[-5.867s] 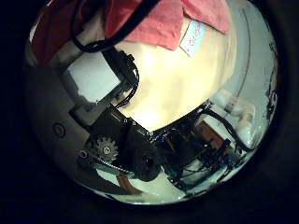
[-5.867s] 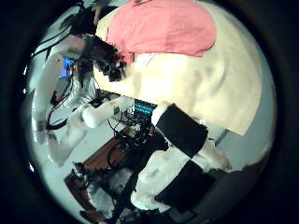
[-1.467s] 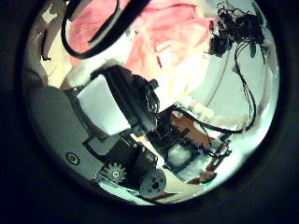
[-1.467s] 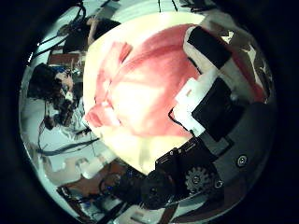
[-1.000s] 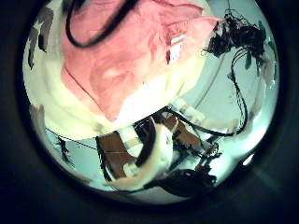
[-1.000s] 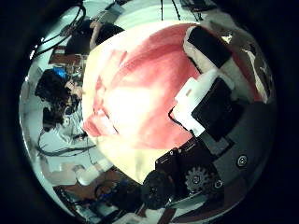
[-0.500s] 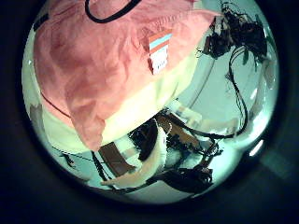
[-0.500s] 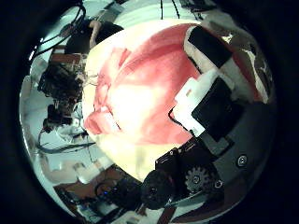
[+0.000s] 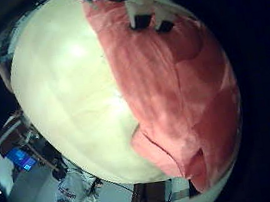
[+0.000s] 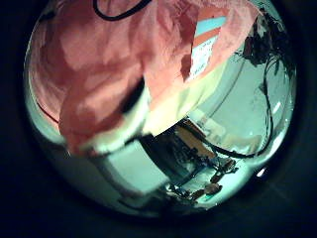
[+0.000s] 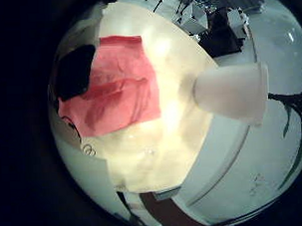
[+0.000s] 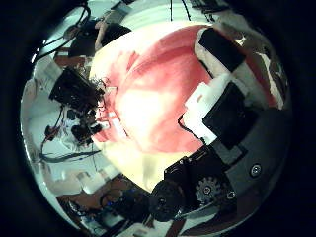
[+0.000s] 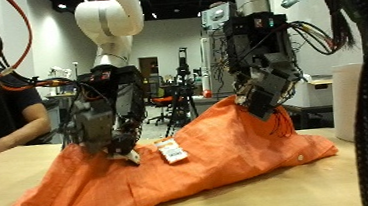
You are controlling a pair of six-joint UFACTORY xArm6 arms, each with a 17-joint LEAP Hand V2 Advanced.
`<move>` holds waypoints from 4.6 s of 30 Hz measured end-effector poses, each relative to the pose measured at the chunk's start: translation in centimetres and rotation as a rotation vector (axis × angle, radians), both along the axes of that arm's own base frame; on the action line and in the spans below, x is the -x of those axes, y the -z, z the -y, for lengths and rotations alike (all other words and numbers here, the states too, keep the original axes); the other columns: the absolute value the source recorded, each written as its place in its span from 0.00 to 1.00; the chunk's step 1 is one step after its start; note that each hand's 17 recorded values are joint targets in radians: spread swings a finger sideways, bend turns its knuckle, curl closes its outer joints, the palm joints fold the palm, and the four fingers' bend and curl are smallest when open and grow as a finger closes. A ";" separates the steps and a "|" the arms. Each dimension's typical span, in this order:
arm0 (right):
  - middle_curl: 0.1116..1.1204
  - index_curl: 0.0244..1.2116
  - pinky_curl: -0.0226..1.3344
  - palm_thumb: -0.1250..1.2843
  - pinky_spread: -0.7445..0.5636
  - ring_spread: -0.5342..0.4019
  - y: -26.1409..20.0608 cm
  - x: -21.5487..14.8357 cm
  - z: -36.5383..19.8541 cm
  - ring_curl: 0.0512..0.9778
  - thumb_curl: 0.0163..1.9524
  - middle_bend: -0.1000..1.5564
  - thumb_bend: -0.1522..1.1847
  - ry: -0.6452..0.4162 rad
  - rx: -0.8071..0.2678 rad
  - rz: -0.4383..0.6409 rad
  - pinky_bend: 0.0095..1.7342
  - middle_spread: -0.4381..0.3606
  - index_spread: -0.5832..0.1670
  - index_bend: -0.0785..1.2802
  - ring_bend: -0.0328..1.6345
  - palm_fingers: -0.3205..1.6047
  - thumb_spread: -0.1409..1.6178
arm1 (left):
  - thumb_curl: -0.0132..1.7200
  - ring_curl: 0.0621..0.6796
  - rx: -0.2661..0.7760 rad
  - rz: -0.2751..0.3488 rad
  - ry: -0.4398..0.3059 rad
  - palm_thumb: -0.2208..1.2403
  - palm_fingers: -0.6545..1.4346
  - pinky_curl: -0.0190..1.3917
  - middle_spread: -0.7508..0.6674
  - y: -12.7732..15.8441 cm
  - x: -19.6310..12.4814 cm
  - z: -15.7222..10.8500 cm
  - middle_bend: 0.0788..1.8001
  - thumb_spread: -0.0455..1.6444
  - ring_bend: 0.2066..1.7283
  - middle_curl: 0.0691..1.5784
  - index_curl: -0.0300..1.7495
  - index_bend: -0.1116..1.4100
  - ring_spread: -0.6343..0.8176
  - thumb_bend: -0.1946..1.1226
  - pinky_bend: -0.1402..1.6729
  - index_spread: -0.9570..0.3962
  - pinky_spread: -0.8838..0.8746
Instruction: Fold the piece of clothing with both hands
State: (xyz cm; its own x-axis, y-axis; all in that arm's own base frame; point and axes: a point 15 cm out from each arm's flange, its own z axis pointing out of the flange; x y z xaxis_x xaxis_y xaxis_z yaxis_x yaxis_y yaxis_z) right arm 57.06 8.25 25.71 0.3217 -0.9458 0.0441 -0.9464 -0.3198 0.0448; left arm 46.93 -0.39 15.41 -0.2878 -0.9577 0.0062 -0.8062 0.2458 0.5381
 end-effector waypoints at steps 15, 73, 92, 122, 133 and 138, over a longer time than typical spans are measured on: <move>0.93 0.87 0.90 0.82 0.33 0.24 -2.2 0.2 1.1 0.99 0.43 0.80 0.11 0.014 -0.004 0.025 0.64 0.25 0.33 0.83 0.80 0.63 0.84 | 0.21 0.78 0.158 0.032 -0.017 0.60 0.80 0.46 0.25 -8.1 1.8 -0.3 0.55 0.86 0.62 0.49 0.38 0.44 0.15 0.22 0.46 0.39 0.15; 0.67 0.57 0.59 0.49 0.38 0.28 -1.6 -5.2 5.3 0.64 0.17 0.58 0.10 0.042 -0.062 0.287 0.22 0.28 0.20 0.42 0.59 0.30 0.92 | 0.14 0.49 -0.097 0.336 -0.355 0.32 0.24 0.51 0.68 -9.0 -5.3 -11.5 0.09 0.83 0.29 0.30 0.42 0.16 0.64 0.13 0.24 0.72 0.68; 0.43 0.44 0.47 0.18 0.72 0.51 6.9 2.0 7.4 0.42 0.09 0.36 0.08 -0.014 -0.029 -0.015 0.18 0.35 0.26 0.34 0.33 0.21 0.76 | 0.13 0.29 0.119 0.296 -0.236 0.27 0.31 0.32 0.76 -12.4 4.2 -2.8 0.06 0.80 0.16 0.18 0.24 0.19 0.79 0.14 0.18 0.79 0.83; 0.31 0.36 0.21 0.07 0.78 0.52 9.1 16.2 6.3 0.26 0.10 0.35 0.09 -0.214 0.040 -0.242 0.10 0.47 0.38 0.33 0.25 0.39 0.66 | 0.13 0.26 0.122 0.273 -0.198 0.28 0.35 0.26 0.74 -11.5 6.1 -1.9 0.06 0.80 0.12 0.15 0.21 0.19 0.79 0.14 0.19 0.78 0.80; 0.27 0.33 0.21 0.13 0.79 0.55 4.2 15.8 11.2 0.24 0.11 0.27 0.11 -0.135 0.026 -0.109 0.13 0.41 0.34 0.25 0.23 0.36 0.68 | 0.13 0.25 0.123 0.277 -0.194 0.28 0.35 0.25 0.73 -11.9 6.0 -2.7 0.06 0.79 0.11 0.15 0.21 0.19 0.79 0.14 0.19 0.77 0.80; 0.23 0.31 0.23 0.21 0.78 0.60 4.3 13.6 12.2 0.22 0.13 0.19 0.11 -0.125 0.028 -0.107 0.17 0.41 0.35 0.18 0.20 0.29 0.68 | 0.13 0.25 0.130 0.286 -0.200 0.27 0.35 0.25 0.72 -12.3 6.2 -3.5 0.06 0.79 0.10 0.15 0.21 0.19 0.79 0.14 0.19 0.77 0.80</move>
State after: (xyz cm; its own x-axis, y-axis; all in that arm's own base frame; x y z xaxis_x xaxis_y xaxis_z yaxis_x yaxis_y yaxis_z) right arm 43.48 -3.96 21.41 0.4415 -0.8968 0.0287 -0.8884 -0.4324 0.1539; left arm 40.74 3.06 27.67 -0.1028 -0.9916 0.0779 -0.9586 0.1197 0.2585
